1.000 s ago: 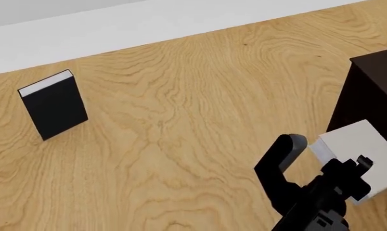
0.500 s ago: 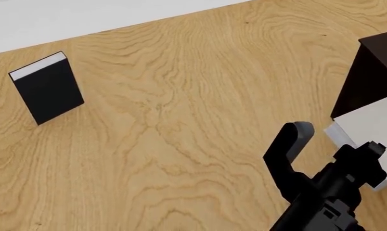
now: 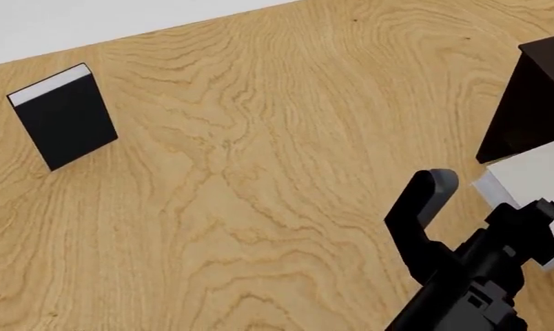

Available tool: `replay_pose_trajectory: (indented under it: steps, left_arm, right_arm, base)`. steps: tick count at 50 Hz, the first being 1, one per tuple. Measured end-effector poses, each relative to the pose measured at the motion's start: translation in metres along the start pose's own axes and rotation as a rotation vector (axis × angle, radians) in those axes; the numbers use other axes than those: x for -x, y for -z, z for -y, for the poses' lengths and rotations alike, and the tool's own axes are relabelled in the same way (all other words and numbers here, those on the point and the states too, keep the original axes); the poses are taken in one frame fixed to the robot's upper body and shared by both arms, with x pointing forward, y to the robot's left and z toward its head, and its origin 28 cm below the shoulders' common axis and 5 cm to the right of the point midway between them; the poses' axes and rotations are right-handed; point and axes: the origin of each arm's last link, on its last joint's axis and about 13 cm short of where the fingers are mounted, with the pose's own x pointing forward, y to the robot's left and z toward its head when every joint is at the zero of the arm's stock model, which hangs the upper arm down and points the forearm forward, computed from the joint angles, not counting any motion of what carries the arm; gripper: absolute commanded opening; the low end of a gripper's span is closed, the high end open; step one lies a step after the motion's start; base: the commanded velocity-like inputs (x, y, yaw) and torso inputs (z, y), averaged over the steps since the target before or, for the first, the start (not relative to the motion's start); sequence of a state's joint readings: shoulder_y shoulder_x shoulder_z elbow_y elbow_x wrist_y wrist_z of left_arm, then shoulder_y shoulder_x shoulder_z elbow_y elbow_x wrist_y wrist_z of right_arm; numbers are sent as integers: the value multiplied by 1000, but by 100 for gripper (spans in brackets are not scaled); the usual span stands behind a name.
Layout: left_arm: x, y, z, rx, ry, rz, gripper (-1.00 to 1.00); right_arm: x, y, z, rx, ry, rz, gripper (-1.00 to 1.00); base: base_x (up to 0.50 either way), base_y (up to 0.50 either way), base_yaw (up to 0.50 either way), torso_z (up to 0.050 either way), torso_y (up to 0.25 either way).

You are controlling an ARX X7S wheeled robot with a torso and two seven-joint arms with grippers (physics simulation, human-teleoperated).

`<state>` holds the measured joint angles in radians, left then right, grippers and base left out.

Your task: Pick up the book on the right and place it on the cabinet shelf.

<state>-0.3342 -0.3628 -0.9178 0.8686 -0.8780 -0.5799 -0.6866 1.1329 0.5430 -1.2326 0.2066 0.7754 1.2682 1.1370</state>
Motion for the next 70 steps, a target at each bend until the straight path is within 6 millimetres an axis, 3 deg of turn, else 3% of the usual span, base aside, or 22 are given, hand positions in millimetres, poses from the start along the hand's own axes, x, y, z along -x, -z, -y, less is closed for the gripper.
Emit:
replay_pose_trajectory:
  steps: [31, 57, 70]
  left_arm:
    - [0, -1, 1, -28, 14, 17, 100]
    - [0, -1, 2, -25, 18, 17, 100]
    - [0, -1, 1, -16, 18, 13, 100]
  right_arm:
    - [-5, -1, 10, 8, 41, -20, -100]
    - [-6, 1, 15, 20, 62, -36, -100]
    - [-7, 3, 20, 33, 94, -53, -100]
  base:
    - [0, 0, 0, 0, 1]
    - [0, 0, 0, 0, -168]
    - [-1, 0, 0, 0, -25]
